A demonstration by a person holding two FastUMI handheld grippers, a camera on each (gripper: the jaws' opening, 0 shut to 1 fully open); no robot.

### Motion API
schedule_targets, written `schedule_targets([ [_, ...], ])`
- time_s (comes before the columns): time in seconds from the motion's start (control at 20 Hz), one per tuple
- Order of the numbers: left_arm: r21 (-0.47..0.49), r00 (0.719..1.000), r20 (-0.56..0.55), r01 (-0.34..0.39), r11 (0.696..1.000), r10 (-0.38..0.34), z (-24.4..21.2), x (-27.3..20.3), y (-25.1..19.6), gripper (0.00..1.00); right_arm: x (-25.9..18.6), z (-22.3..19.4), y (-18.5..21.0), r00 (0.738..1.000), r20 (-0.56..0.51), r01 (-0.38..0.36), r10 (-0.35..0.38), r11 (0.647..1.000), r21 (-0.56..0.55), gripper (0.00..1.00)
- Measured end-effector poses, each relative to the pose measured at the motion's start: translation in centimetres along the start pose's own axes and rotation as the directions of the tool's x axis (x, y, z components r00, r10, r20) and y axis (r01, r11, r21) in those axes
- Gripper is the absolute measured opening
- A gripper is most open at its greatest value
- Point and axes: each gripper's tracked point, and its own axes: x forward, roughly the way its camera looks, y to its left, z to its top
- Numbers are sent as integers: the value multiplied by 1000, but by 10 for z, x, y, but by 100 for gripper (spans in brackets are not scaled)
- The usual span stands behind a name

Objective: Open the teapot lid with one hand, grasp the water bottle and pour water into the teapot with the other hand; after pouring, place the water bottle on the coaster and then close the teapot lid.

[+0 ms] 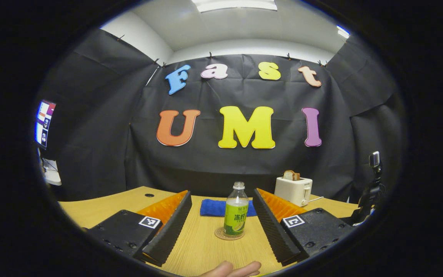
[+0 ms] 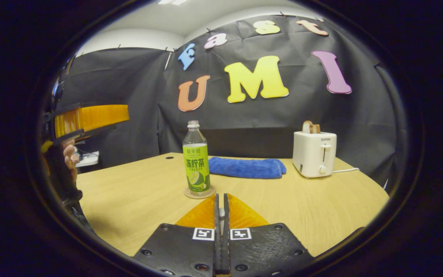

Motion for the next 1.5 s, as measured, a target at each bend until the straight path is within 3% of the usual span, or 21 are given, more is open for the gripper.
schedule_targets([
  [0.4,41,997,-71,-12,999,15,-32,-15,13,99,2,-13,-2,998,-64,5,-3,1000,23,2],
  [0.5,33,996,-84,-12,999,15,-35,-18,14,99,2,-12,-1,999,-51,5,-3,999,43,7],
  [0.6,25,995,-100,-14,1000,17,-39,-19,13,99,1,-9,2,998,-61,-2,5,999,42,28],
  [0.7,27,993,-118,-17,1000,20,-41,-21,14,99,-5,1,-7,998,-41,51,-50,999,17,63],
  [0.8,30,992,-123,-19,999,22,-37,-23,14,99,-14,13,-13,997,-20,75,-74,997,32,70],
  [0.85,30,992,-124,-17,999,21,-33,-25,14,99,-19,22,-12,998,-10,69,-69,996,55,80],
  [1.0,34,993,-115,-15,999,19,-19,-33,11,99,-43,53,-24,993,28,107,-111,987,119,94],
  [1.2,61,994,-104,-18,998,24,-6,-46,8,99,-90,89,-50,973,65,217,-223,972,85,96],
  [1.35,60,991,-134,0,998,8,-12,-57,-2,99,-131,106,-76,932,85,355,-353,934,-19,96],
  [1.45,56,986,-169,14,998,-4,-18,-63,-8,99,-154,121,-75,919,121,382,-376,924,-31,93],
  [1.5,61,985,-174,7,998,4,-17,-66,-7,99,-163,128,-68,922,141,366,-361,930,-16,96],
])
